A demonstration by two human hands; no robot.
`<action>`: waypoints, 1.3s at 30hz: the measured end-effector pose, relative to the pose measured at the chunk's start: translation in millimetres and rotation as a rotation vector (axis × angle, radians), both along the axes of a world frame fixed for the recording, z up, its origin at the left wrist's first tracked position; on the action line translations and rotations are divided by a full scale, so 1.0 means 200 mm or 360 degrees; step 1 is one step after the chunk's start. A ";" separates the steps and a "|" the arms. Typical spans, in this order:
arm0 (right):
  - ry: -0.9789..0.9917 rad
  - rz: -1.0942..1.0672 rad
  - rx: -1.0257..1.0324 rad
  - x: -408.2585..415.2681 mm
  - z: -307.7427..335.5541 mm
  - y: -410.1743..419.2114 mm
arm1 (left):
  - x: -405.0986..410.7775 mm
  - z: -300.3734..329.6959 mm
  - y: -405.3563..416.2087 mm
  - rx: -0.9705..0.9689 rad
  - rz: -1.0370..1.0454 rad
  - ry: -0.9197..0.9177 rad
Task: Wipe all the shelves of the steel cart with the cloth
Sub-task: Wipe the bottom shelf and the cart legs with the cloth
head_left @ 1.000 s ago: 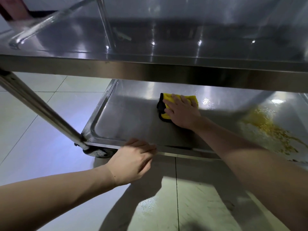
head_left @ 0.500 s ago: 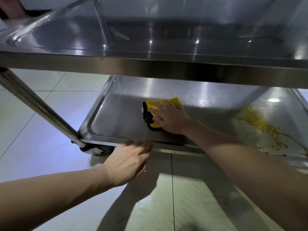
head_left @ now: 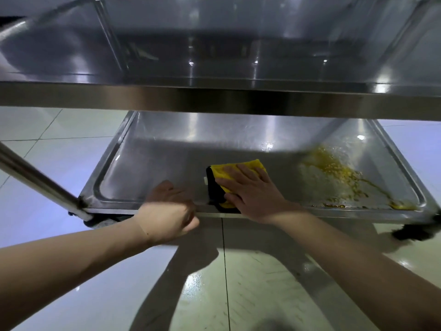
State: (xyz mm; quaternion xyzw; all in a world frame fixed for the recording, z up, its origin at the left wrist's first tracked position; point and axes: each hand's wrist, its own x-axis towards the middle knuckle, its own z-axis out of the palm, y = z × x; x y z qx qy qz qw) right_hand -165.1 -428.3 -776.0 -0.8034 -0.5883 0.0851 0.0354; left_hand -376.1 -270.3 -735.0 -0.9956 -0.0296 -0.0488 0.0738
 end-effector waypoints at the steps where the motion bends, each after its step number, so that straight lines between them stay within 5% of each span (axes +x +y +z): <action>1: 0.0000 -0.0008 0.0009 0.02 0.00 -0.02 | 0.02 0.01 0.00 0.0010 -0.0047 0.0001; 22: 0.0036 -0.0376 -0.0025 0.58 0.03 0.30 | 0.17 -0.02 -0.10 -0.0067 -0.0191 0.0002; 39: 0.0026 -0.0173 -0.0104 0.21 0.02 -0.14 | 0.14 -0.04 -0.03 0.0179 -0.0407 0.0157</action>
